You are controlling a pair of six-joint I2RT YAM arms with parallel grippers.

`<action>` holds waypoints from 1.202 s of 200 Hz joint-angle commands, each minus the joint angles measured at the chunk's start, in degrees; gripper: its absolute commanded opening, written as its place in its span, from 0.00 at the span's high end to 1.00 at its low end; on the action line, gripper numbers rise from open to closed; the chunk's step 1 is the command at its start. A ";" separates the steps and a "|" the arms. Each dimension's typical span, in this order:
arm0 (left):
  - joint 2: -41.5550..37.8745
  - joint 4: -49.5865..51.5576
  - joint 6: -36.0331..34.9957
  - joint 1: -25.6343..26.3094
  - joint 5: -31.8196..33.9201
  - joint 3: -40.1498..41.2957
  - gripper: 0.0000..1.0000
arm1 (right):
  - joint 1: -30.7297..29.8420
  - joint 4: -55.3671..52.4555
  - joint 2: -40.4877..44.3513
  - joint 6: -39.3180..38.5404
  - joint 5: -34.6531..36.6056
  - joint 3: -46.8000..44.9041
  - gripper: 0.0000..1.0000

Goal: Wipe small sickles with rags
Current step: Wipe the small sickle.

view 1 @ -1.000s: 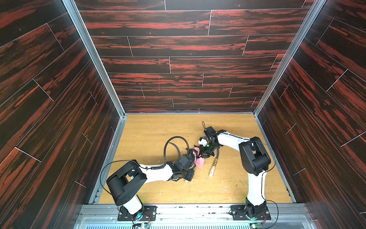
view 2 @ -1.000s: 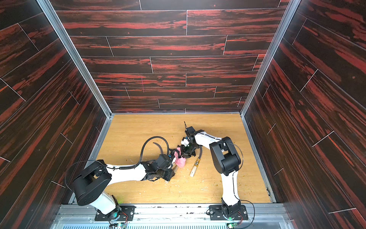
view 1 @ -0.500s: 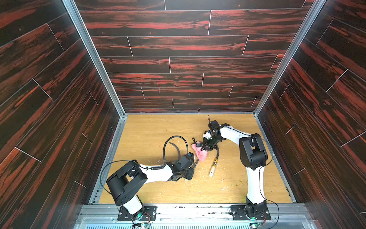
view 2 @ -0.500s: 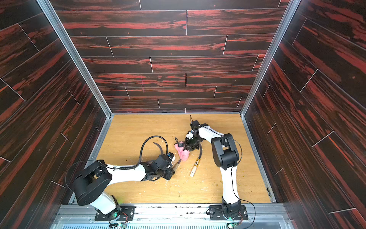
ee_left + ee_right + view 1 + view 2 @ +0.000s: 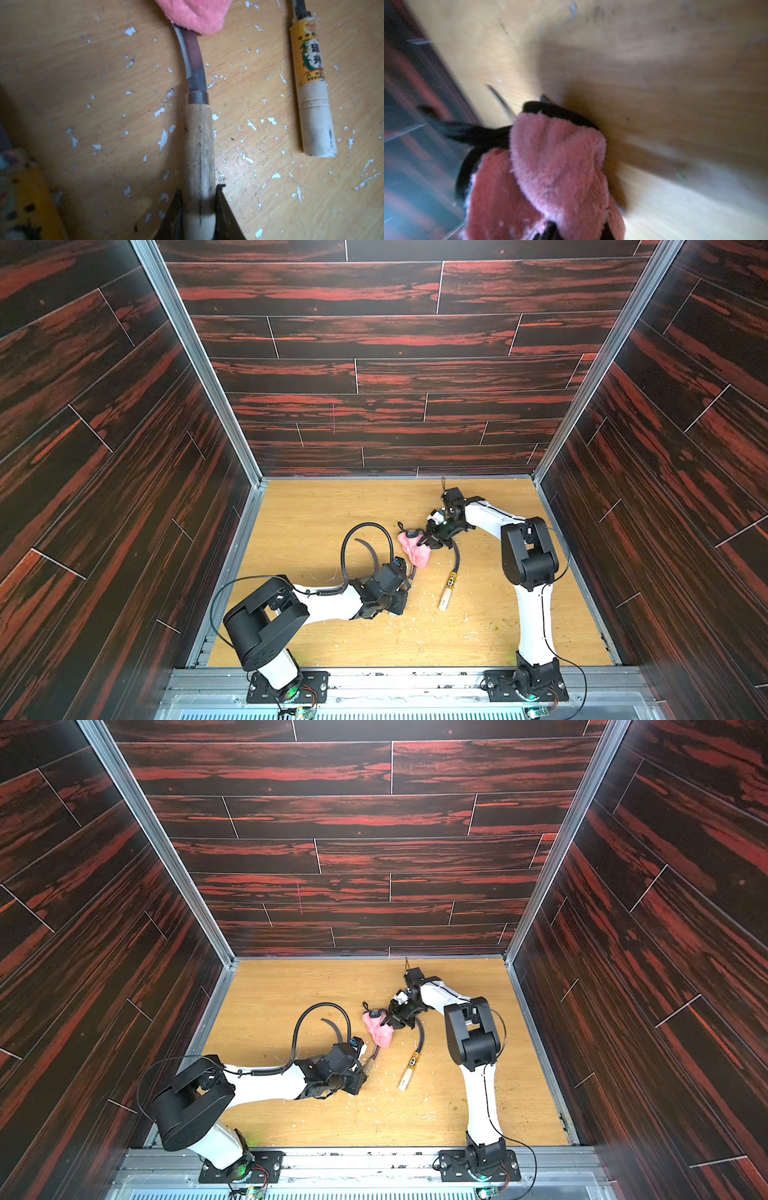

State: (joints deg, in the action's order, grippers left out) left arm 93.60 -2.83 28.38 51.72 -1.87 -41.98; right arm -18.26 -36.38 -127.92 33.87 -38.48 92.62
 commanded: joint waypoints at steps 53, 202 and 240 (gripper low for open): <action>0.44 8.16 -1.59 4.14 -5.66 -0.11 0.98 | 5.02 32.06 6.41 13.20 -10.60 -6.95 1.00; 0.83 9.59 -0.63 5.39 -1.40 -2.85 1.00 | -0.26 6.76 32.38 -5.74 12.96 -26.96 1.00; 1.13 9.69 -0.60 5.38 -1.07 -3.77 1.00 | -6.02 6.55 32.20 -3.59 21.11 -32.35 1.00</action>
State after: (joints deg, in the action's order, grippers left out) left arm 94.11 4.34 27.64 56.93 -3.92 -44.49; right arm -21.80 -26.57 -96.40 30.89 -25.52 62.57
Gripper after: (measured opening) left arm 0.252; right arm 0.094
